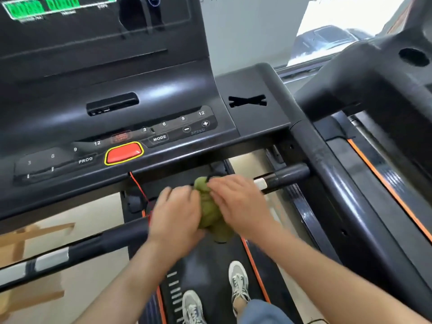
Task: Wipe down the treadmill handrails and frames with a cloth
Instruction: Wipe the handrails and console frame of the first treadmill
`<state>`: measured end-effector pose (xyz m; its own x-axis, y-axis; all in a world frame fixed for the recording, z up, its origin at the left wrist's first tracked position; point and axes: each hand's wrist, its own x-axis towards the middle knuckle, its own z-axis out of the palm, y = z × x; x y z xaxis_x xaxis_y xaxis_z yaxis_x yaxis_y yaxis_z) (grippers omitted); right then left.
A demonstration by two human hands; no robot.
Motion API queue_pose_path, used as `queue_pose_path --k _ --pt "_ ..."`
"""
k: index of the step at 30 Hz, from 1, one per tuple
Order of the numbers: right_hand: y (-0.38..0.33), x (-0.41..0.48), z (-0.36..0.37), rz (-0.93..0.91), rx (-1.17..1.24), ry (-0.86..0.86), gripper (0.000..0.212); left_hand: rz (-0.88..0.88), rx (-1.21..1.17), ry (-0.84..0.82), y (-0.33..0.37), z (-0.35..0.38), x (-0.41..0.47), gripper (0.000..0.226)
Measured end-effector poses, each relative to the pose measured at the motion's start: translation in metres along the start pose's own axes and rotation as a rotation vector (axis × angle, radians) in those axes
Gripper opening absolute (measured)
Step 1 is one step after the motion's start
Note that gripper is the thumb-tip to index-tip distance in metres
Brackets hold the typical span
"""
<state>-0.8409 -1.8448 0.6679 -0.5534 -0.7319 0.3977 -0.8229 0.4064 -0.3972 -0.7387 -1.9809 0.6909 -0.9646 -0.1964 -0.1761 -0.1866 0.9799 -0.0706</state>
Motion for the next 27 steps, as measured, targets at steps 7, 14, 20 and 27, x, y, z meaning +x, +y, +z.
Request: queue_pose_path --k 7,14,20,27 --pt "0.074 -0.013 -0.071 0.17 -0.556 -0.088 0.024 0.086 -0.104 0.179 0.112 -0.002 0.082 0.056" --pt "0.011 -0.009 -0.029 0.181 -0.487 -0.341 0.051 -0.007 -0.083 0.288 0.043 0.016 0.018 0.049" --pt "-0.072 0.011 0.026 0.018 -0.309 -0.462 0.057 -0.095 -0.06 0.137 -0.047 0.029 -0.052 0.082" --pt "-0.029 0.026 -0.003 -0.086 -0.156 -0.36 0.039 -0.066 -0.297 0.12 -0.038 0.023 -0.053 0.086"
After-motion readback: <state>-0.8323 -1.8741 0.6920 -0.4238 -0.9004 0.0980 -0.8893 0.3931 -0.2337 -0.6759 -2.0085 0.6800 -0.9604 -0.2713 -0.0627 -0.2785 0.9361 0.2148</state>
